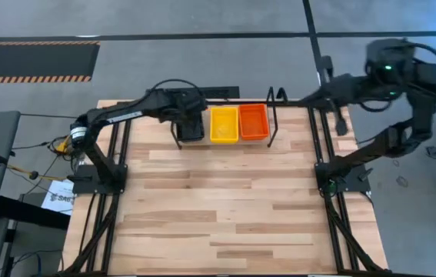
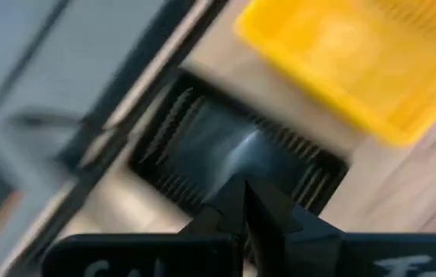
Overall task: Stack baskets on shelf by color
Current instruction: Adjust all the bins on the shelf
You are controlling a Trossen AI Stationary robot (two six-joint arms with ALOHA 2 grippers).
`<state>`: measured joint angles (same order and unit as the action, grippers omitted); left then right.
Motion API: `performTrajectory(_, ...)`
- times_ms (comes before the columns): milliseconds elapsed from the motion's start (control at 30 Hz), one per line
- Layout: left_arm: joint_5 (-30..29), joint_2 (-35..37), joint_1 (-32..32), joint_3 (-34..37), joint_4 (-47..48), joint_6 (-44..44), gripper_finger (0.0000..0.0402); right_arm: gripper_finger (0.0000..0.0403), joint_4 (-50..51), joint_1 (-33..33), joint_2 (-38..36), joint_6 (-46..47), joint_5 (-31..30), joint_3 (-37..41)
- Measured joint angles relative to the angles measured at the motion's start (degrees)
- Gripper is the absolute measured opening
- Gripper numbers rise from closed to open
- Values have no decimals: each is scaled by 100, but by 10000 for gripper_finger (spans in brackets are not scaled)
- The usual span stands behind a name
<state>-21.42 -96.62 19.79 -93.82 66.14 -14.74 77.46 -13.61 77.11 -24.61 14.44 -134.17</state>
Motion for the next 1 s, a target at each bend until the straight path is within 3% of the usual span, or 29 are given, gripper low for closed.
performTrajectory(100,453,-24,291,623,-1135,242,0,0,30,161,-176,274,-1,3)
performTrajectory(200,550,-74,513,973,-1626,210,0,0,30,245,-289,490,-1,4)
performTrajectory(367,1092,-412,874,1066,-1484,271,0,1,25,274,-337,576,-1,4)
performTrajectory(733,937,-1015,871,963,-1692,585,0,2,71,271,-94,575,-28,4)
performTrajectory(1000,1281,-1049,738,610,-1704,562,0,2,215,265,95,570,-117,7)
